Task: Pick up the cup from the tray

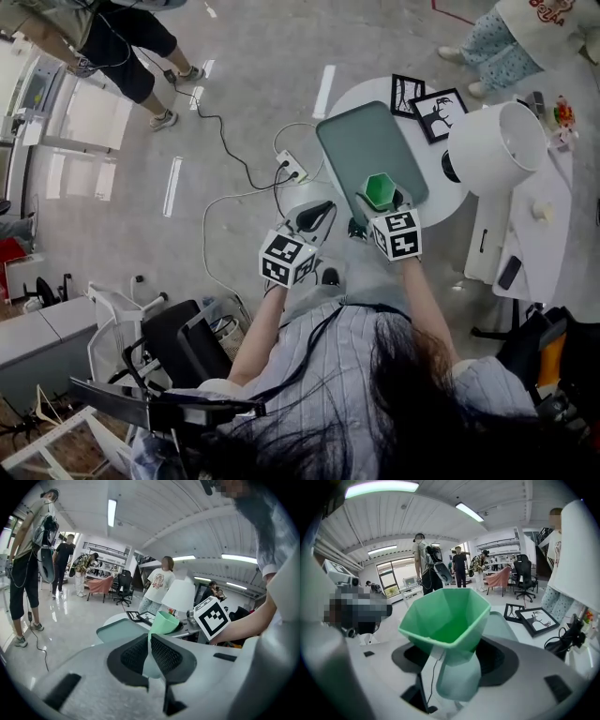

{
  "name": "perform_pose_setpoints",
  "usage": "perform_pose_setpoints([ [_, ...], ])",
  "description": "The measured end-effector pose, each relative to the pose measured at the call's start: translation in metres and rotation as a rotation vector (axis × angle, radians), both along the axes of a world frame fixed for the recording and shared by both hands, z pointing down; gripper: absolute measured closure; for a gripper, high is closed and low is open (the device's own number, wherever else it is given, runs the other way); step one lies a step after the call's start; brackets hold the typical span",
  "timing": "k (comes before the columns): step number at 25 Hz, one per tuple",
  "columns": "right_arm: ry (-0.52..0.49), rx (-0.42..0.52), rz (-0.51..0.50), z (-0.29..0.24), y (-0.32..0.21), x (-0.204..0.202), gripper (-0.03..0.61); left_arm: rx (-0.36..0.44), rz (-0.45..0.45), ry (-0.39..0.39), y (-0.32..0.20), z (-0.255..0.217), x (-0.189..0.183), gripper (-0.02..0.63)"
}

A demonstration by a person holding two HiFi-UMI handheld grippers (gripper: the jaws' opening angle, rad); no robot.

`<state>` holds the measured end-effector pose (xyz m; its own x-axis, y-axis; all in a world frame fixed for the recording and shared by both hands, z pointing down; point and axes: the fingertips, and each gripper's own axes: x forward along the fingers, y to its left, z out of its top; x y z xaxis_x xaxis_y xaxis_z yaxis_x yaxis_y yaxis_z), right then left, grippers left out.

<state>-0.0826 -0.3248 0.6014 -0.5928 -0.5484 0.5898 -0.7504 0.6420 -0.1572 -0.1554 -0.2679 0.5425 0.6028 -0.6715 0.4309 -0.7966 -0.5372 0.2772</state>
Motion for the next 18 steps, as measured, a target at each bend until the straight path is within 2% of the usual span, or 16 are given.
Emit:
perform_pose_setpoints([
  [10, 0.002, 0.036, -0.018, -0.022, 0.081, -0.024, 0.267, 0.052, 0.0, 0.009, 0.07, -0.014, -0.02, 0.598],
  [18, 0.023, 0.057, -0.014, -0.031, 0.139, -0.023, 0.267, 0.065, 0.007, 0.036, 0.119, -0.015, -0.022, 0.598],
])
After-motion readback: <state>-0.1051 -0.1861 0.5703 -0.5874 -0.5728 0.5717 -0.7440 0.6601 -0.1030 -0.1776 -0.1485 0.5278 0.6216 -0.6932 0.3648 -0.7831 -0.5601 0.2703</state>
